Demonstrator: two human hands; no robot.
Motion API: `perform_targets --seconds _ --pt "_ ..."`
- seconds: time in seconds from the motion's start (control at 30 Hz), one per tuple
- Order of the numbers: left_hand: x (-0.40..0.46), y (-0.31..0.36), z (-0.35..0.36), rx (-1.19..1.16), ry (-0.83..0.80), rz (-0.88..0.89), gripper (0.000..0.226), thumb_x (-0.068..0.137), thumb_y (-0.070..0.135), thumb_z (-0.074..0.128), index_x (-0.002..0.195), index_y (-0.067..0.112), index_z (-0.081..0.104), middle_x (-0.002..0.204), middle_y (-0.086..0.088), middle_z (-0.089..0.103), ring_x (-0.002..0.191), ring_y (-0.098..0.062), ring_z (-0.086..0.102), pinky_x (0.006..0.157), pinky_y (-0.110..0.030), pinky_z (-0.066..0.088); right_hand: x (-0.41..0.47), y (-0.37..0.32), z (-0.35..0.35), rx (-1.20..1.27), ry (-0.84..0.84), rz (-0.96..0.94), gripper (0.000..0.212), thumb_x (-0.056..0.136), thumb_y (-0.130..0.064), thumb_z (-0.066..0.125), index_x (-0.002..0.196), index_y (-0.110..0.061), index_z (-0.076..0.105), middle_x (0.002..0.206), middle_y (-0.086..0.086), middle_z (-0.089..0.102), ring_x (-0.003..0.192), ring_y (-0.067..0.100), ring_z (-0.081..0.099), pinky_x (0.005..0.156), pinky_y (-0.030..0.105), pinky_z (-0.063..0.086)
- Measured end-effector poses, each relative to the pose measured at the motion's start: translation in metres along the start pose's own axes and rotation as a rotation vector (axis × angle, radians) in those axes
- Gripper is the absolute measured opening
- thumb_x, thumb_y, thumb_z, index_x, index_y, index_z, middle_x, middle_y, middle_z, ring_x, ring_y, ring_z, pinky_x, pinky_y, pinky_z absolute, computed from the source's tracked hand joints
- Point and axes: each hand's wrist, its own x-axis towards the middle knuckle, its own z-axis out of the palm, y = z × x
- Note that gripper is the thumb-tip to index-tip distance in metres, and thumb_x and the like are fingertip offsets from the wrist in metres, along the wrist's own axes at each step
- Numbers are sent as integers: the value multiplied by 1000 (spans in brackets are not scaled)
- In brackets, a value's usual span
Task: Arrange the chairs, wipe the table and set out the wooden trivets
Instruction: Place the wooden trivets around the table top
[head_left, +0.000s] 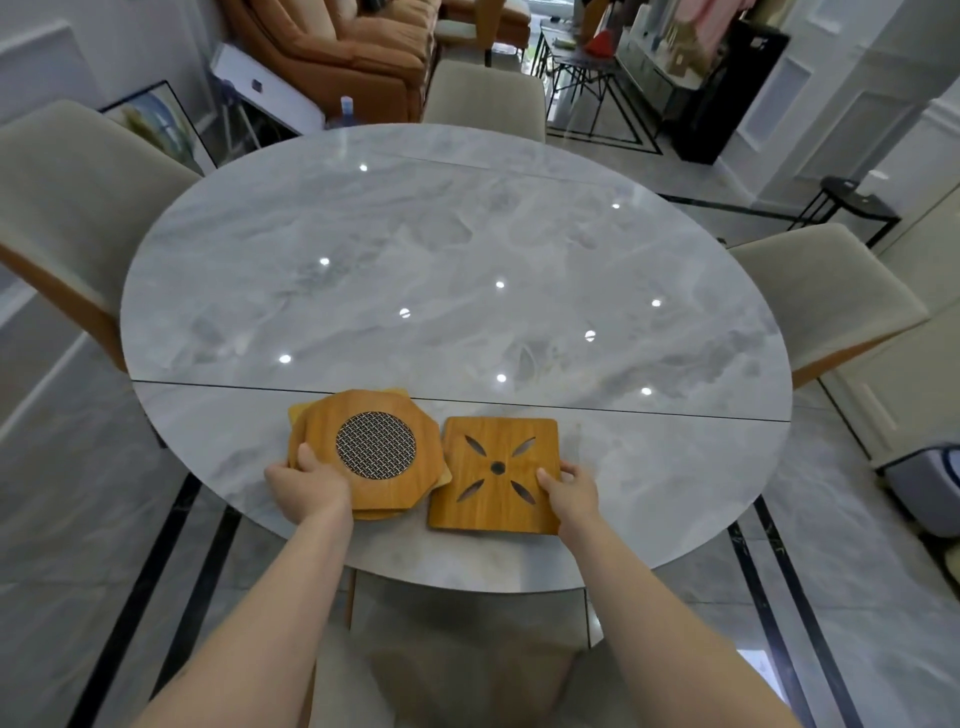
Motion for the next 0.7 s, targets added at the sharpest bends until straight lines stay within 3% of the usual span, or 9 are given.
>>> perform_targets --seconds 0.2,0.4,0.53,0.6,0.7 --pt "4 -7 8 8 -25 3 35 100 32 40 118 2 46 119 -19 56 109 -35 56 95 -48 46 6 2 20 -192 129 -63 40 89 -20 66 123 -5 50 120 13 58 104 25 56 85 33 47" --pt "8 -9 10 8 -36 32 36 100 31 41 118 1 48 118 -18 57 107 -34 56 93 -44 47 12 4 25 -418 213 -80 37 82 -29 72 112 -8 62 116 12 60 102 29 61 88 38 51" --pt "8 -9 11 9 -46 48 35 100 30 41 117 1 48 118 -18 57 106 -34 56 89 -41 46 12 3 28 -436 223 -64 37 82 -30 73 111 -10 61 116 10 57 100 28 61 89 42 52" --pt "7 -9 12 11 -44 54 34 100 29 41 117 0 48 117 -19 56 105 -33 56 85 -38 44 7 1 28 -471 266 -130 38 83 -23 72 114 -9 55 119 7 50 102 28 58 90 37 50" --pt "7 -9 13 6 -45 61 34 100 29 41 116 -1 48 116 -19 56 104 -32 56 83 -36 43 -2 3 31 -667 274 -432 44 87 -19 66 126 -10 49 131 7 45 116 25 51 99 33 43"
